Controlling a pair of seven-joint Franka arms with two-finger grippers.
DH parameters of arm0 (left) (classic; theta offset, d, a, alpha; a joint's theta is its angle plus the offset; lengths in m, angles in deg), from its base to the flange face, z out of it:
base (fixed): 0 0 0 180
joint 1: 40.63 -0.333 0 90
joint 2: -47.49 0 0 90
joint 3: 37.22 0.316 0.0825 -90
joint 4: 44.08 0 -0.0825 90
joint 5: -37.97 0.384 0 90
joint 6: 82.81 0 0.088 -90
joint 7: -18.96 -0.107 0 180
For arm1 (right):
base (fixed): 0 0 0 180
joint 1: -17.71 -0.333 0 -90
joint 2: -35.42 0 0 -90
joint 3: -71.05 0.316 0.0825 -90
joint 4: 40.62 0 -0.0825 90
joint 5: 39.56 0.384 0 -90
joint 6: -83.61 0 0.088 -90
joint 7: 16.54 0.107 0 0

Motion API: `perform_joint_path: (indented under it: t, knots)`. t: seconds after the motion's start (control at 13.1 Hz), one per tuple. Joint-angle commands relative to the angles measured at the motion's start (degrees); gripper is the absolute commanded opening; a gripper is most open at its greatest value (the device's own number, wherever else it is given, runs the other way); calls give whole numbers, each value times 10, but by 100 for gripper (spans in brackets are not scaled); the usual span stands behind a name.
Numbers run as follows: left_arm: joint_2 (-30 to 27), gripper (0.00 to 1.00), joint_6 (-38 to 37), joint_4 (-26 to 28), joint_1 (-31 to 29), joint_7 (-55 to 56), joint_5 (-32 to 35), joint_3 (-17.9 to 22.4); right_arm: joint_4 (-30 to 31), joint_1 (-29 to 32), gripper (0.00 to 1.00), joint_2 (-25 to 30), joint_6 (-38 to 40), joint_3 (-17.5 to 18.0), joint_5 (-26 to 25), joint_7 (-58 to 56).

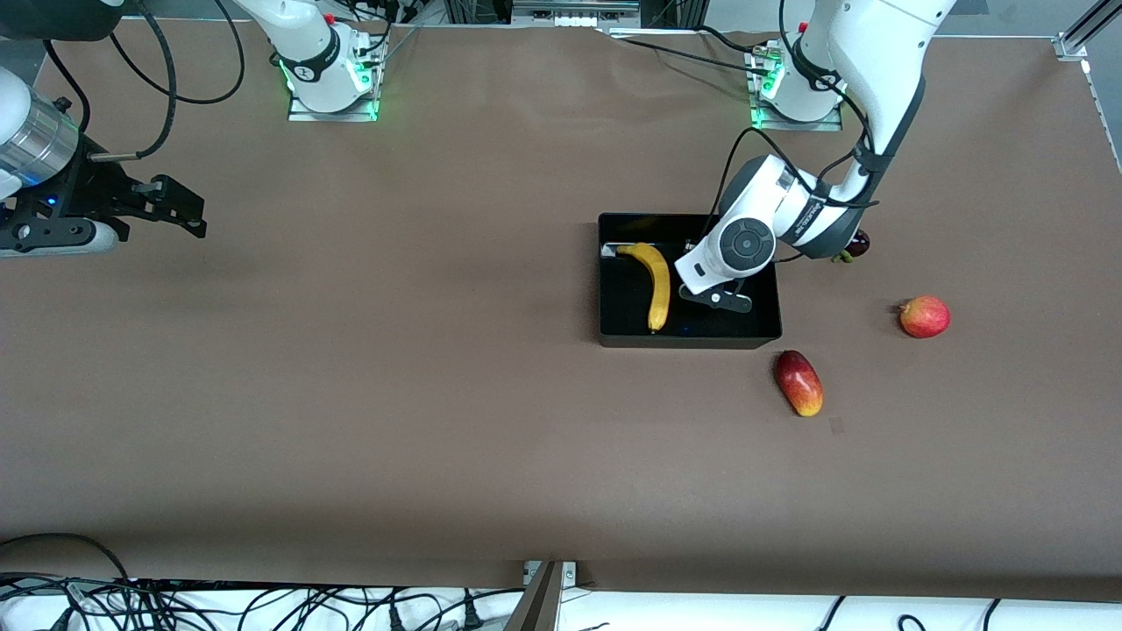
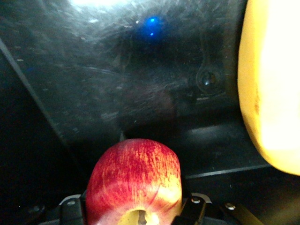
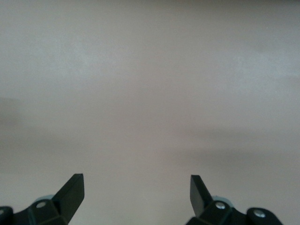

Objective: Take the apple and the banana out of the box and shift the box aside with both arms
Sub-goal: 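Close the left gripper on the red apple and lift it, then carry the apple out of the tray and set it on the table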

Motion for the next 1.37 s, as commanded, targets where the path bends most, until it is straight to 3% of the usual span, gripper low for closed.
perform_joint_path:
  t: [0.0, 0.23, 0.38, 0.53, 1.14, 1.22, 1.3]
  knots:
    - [-30, 23, -104, -70, -1, -10, 11, -8, -5, 6, 100, 3, 5, 6, 0, -5]
    - [-30, 23, -233, -179, -41, -20, 17, -2, -5, 6, 100, 3, 5, 6, 0, -5]
    - [-27, 23, -247, -191, -93, -63, 28, 1, -5, 6, 100, 3, 5, 6, 0, -5]
    - [3, 23, -238, -181, -137, -109, 92, -1, -5, 6, 100, 3, 5, 6, 0, -5]
    - [21, 23, -10, -22, -217, -199, 101, -1, -5, 6, 100, 3, 5, 6, 0, -5]
    - [22, 29, 6, -12, -217, -199, 101, -1, -5, 6, 100, 3, 5, 6, 0, -5]
    - [27, 50, 8, -11, -217, -199, 101, -1, -5, 6, 100, 3, 5, 6, 0, -5]
